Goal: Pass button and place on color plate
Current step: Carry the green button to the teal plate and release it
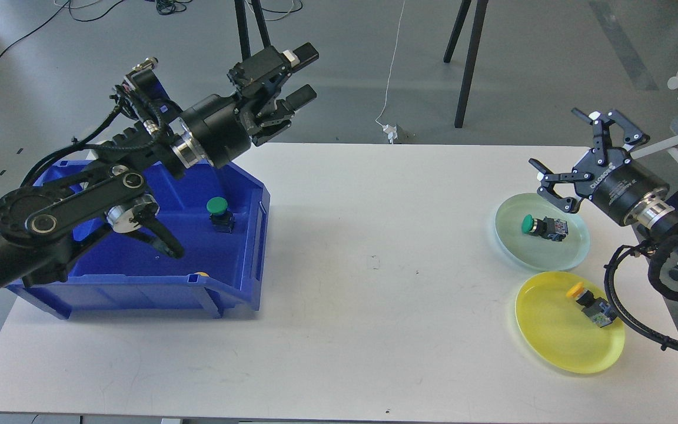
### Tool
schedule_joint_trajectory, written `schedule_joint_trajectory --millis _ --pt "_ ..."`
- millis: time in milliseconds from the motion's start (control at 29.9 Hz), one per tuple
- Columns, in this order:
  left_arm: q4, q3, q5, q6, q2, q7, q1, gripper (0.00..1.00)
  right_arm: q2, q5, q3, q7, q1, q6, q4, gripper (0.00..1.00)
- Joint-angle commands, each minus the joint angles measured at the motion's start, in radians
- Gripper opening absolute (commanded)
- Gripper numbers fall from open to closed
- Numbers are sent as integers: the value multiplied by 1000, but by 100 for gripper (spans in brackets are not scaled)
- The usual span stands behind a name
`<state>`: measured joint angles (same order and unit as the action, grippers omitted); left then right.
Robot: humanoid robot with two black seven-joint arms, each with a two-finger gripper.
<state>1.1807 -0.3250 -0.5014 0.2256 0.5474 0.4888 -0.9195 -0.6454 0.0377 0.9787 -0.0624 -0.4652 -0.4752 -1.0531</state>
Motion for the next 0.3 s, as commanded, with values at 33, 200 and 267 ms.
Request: schedule_joint_trajectory --millis 33,200,267 --pt "-13 -38 133 197 29 0 56 99 7 -2 23 -5 -64 -14 21 100" --pt "-33 -132 138 262 28 0 135 99 76 -2 -54 -5 -147 -14 39 100" --pt "-30 -160 136 263 28 0 152 99 82 -1 -49 -5 -145 -14 39 100"
